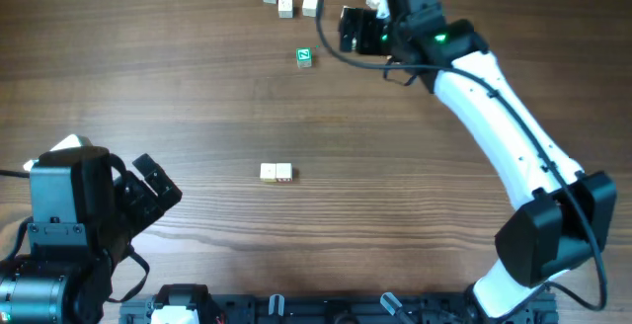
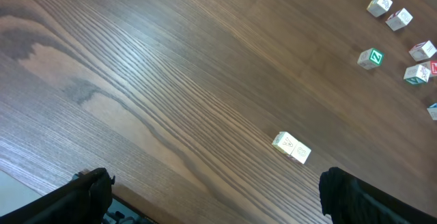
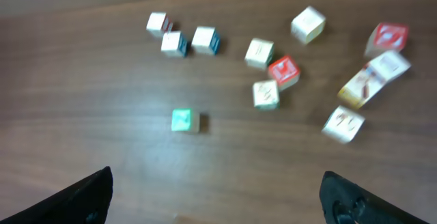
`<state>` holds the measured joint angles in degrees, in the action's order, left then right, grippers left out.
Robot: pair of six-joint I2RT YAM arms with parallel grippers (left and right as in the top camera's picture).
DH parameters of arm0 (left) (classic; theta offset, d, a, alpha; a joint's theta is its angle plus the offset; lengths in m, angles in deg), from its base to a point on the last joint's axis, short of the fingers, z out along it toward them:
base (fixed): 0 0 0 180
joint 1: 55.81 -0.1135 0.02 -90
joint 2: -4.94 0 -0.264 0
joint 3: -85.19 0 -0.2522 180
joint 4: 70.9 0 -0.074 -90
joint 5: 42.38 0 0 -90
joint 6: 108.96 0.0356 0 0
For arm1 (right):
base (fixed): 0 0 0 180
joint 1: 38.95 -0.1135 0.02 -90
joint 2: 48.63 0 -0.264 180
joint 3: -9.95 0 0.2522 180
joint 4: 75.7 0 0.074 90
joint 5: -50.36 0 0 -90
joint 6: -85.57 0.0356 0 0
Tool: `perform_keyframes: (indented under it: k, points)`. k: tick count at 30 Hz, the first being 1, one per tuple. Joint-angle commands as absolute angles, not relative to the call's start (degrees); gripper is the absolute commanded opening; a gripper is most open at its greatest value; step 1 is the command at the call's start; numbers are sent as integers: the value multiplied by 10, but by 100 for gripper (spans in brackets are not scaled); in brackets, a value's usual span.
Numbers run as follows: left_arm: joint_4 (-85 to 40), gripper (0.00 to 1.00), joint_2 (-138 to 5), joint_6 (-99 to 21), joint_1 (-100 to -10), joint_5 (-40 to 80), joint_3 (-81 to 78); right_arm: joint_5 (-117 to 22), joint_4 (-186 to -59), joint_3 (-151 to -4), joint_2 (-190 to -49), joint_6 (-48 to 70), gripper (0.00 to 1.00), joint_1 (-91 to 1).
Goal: Form a horizontal line
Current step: 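Lift the right gripper and reach toward the block cluster, then close the right gripper on the red M block and lift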
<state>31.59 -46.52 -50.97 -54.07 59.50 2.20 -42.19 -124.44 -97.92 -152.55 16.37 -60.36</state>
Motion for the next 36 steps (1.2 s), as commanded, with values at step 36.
perform_keyframes:
  k: [36]
  points:
    - [315,100,-464,-509,-544,590,24,-443,-1178,-1280,-1955,148,79,-539]
